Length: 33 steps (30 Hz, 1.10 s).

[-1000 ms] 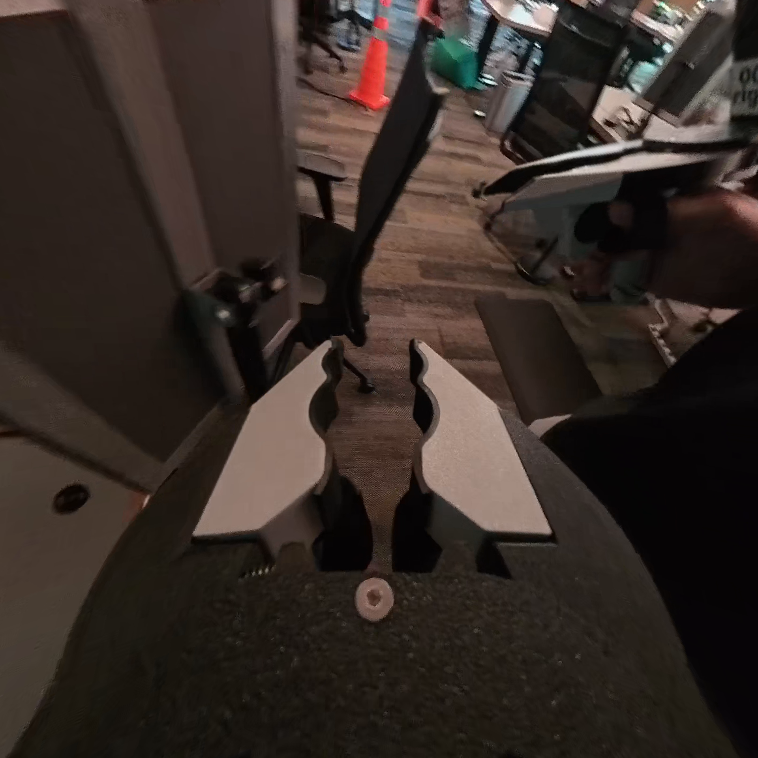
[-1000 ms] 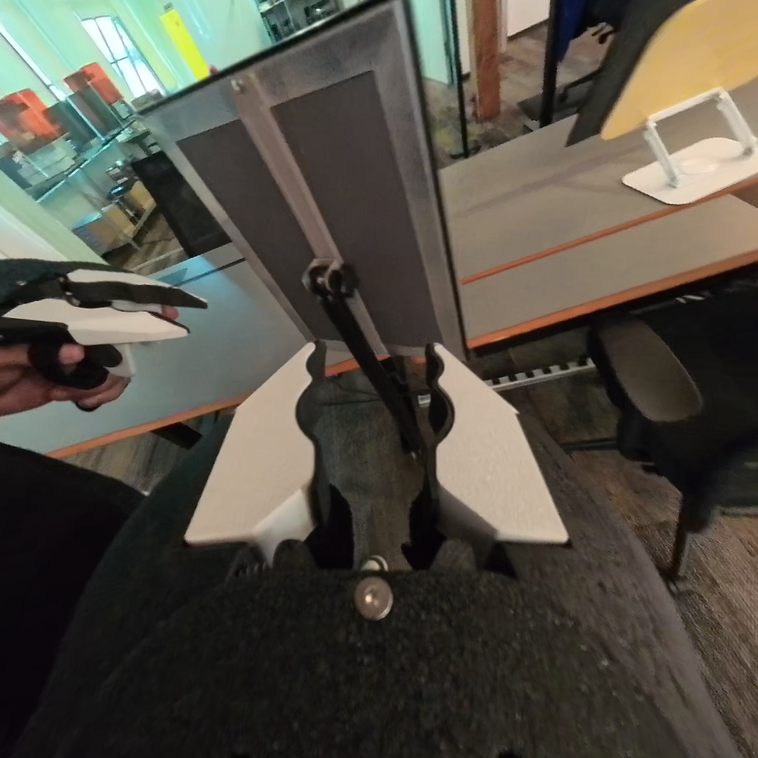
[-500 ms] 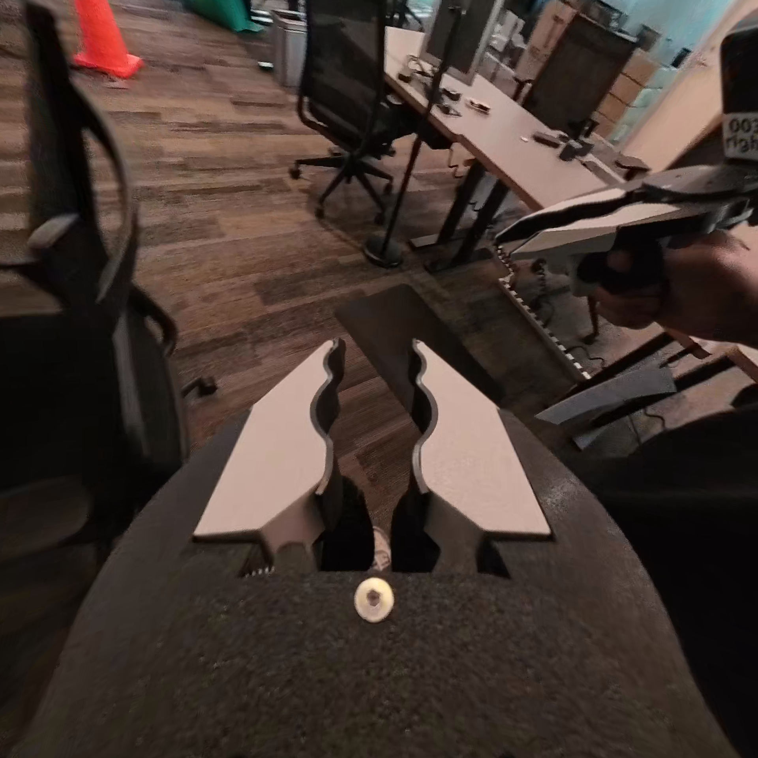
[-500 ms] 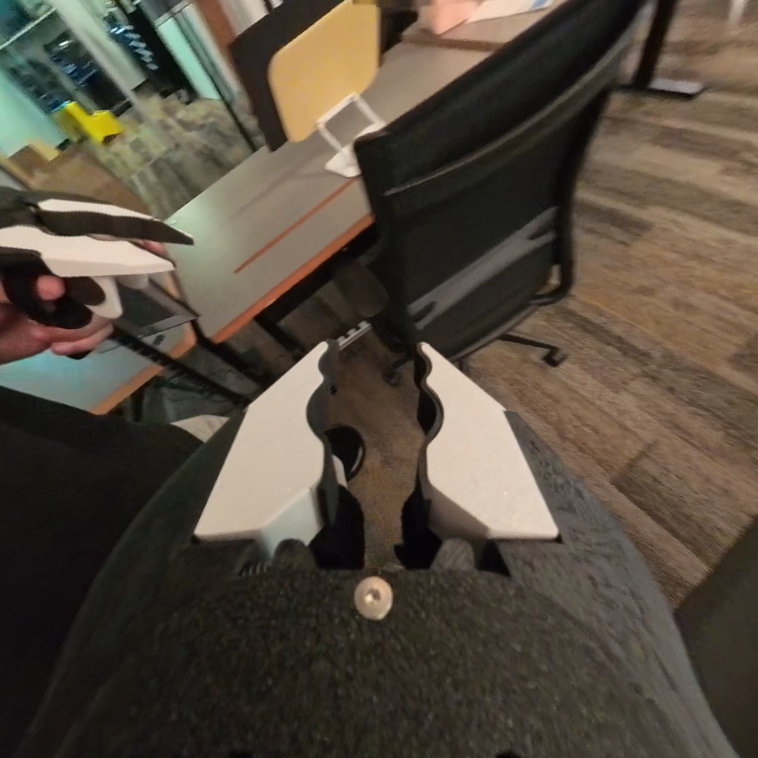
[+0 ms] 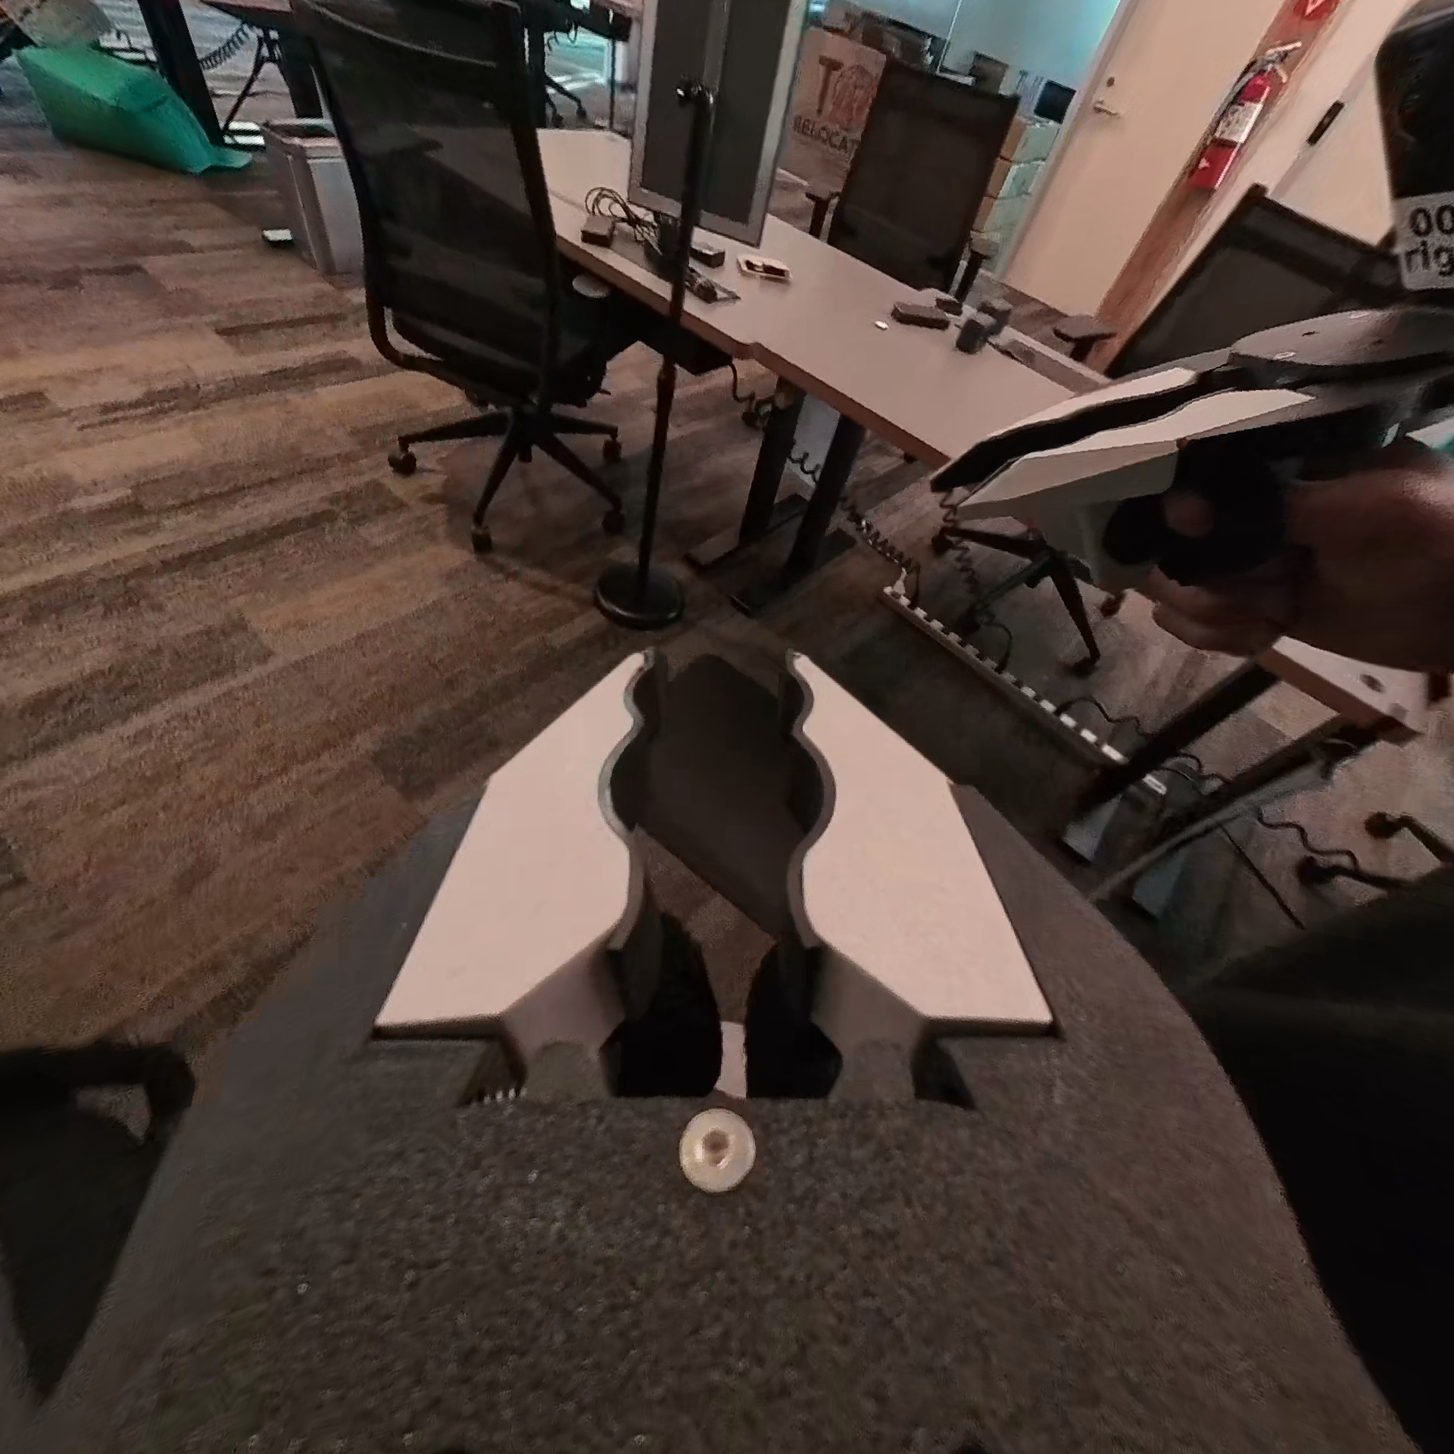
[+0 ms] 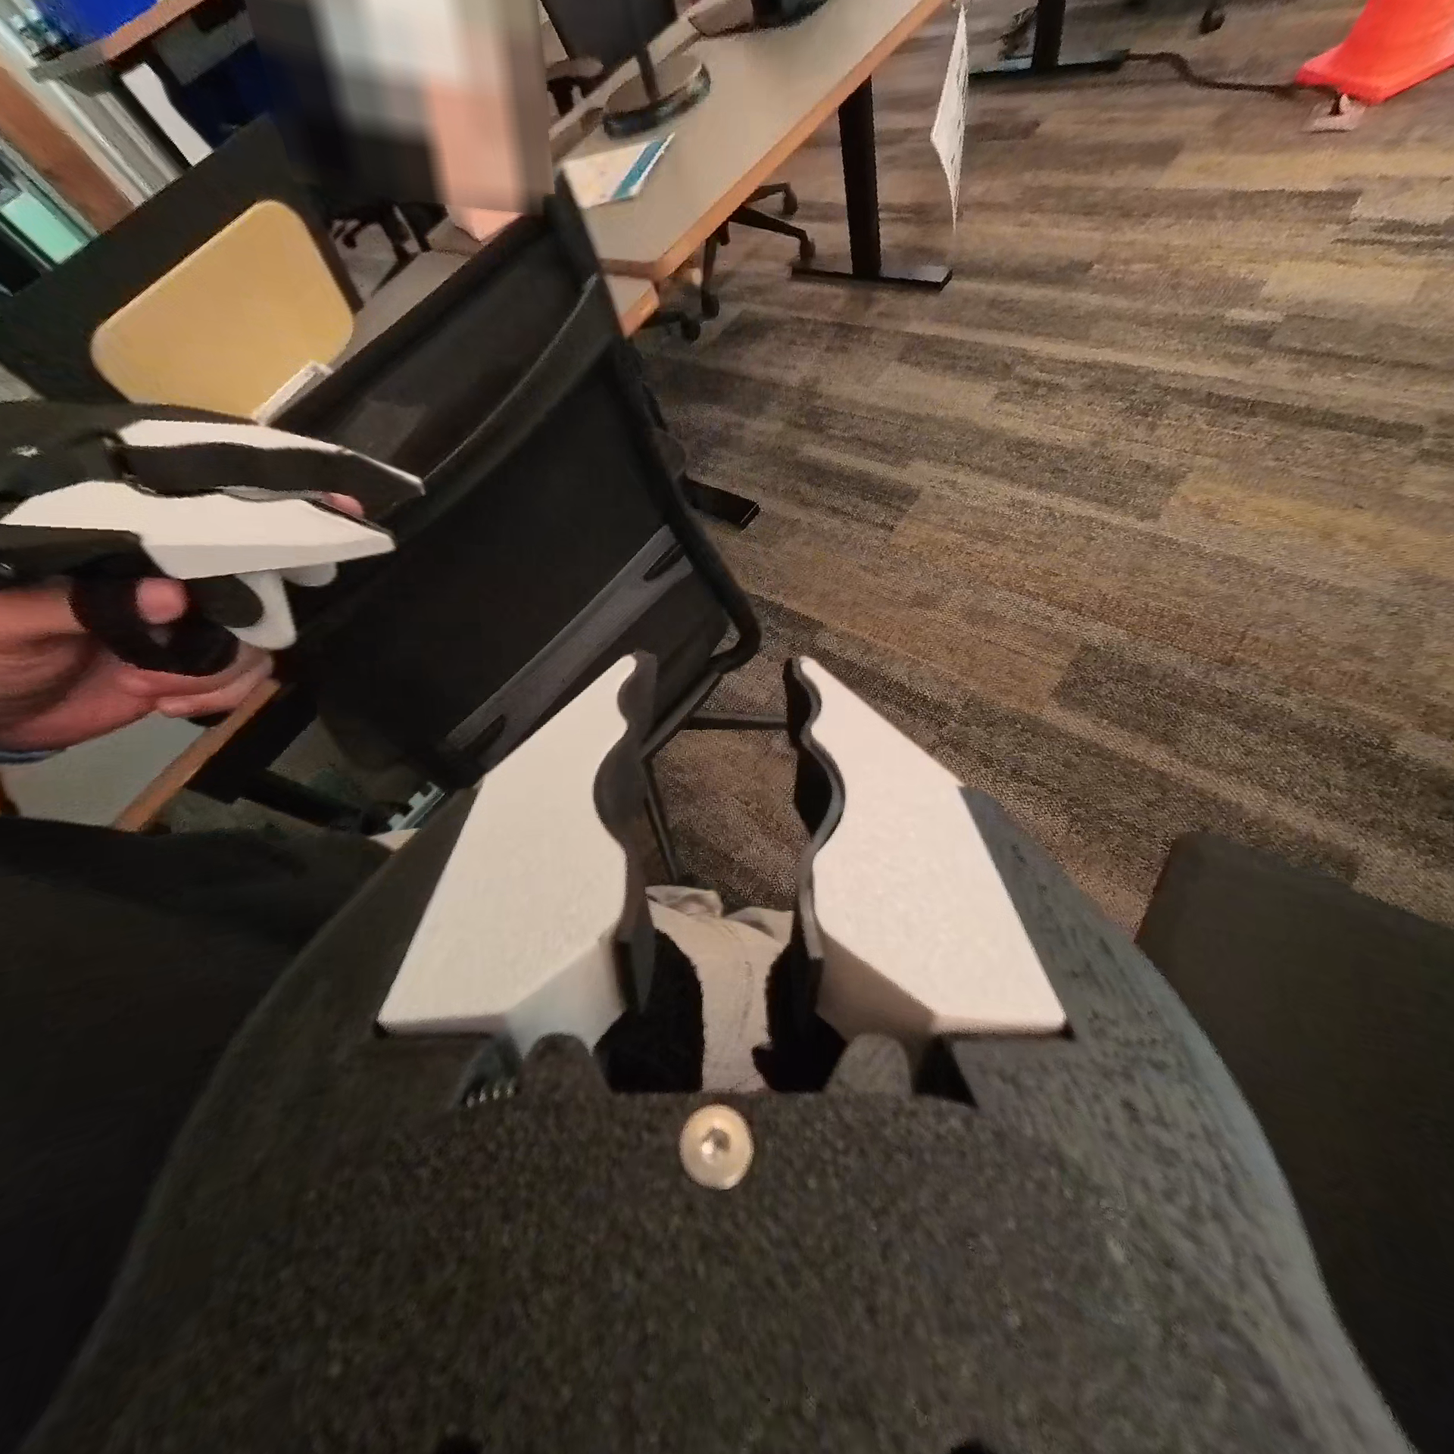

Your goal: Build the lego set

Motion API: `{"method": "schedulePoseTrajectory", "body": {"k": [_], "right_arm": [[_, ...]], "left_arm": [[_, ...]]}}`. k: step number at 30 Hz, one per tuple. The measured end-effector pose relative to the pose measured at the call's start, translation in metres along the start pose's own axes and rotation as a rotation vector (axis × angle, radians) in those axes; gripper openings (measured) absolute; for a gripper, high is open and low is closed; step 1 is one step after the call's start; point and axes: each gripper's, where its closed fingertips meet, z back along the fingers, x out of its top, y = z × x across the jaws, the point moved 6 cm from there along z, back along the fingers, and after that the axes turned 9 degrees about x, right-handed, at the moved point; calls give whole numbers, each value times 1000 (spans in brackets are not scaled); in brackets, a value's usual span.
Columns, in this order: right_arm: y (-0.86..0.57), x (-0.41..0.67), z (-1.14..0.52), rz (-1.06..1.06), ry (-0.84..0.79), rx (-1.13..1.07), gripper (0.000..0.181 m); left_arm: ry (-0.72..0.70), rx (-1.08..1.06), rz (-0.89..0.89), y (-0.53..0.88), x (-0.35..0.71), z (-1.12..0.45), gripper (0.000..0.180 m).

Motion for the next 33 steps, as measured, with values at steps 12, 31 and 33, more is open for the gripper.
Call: {"method": "schedulePoseTrajectory", "body": {"k": [12,31,33], "right_arm": [[-253,209,-101,-65,47,8,33],[-667,449,-305,-69,41,168,30],[-710,477,-323,-63,66,177,30]], "left_arm": [[21,120,-12,187,152,-230,25],[73,207,61,425,350,-618,23],[76,228,78,448,368,-648,23]]}}
